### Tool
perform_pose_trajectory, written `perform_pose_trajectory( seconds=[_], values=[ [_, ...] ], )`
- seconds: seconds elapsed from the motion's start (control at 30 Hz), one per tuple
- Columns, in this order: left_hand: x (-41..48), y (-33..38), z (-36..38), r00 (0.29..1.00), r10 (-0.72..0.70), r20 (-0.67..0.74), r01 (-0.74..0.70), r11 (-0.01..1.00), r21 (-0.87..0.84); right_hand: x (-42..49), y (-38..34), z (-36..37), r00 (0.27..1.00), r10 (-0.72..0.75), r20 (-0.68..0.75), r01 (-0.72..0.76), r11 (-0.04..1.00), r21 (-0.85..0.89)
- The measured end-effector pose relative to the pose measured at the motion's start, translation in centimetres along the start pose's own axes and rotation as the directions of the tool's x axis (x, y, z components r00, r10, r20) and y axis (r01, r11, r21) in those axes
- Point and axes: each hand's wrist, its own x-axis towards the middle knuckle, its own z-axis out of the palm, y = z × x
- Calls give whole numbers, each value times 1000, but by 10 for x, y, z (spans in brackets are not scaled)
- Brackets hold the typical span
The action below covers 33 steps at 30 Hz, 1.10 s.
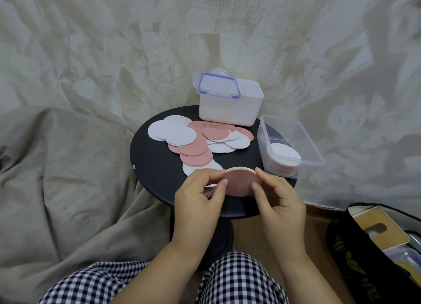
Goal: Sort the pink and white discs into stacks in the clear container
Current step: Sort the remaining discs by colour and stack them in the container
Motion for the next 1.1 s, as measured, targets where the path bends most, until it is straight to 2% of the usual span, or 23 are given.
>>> perform_pose_trajectory(
  seconds=[0.13,0.27,0.37,0.47,0.63,0.83,1.1],
  values=[
    [3,-4,-1,996,86,-8,-85,993,84,-1,3,-2,1000,-9,4,9,999,-36],
    [4,-5,-2,994,110,-11,-108,989,98,1,4,-5,1000,7,24,-7,1000,-27],
    [8,3,1,995,92,23,-94,993,71,10,2,-13,991,106,80,-107,994,16],
    [18,14,12,990,52,129,-56,998,24,39,3,-37,957,243,156,-260,960,101],
    [42,21,46,942,23,335,-60,993,101,112,3,-89,903,360,232,-383,922,60],
    [63,16,85,893,7,450,-99,979,180,170,20,-113,736,558,383,-497,830,-254],
    [61,1,92,916,9,402,-68,989,131,192,28,-95,626,569,534,-379,820,-429]
  ],
)
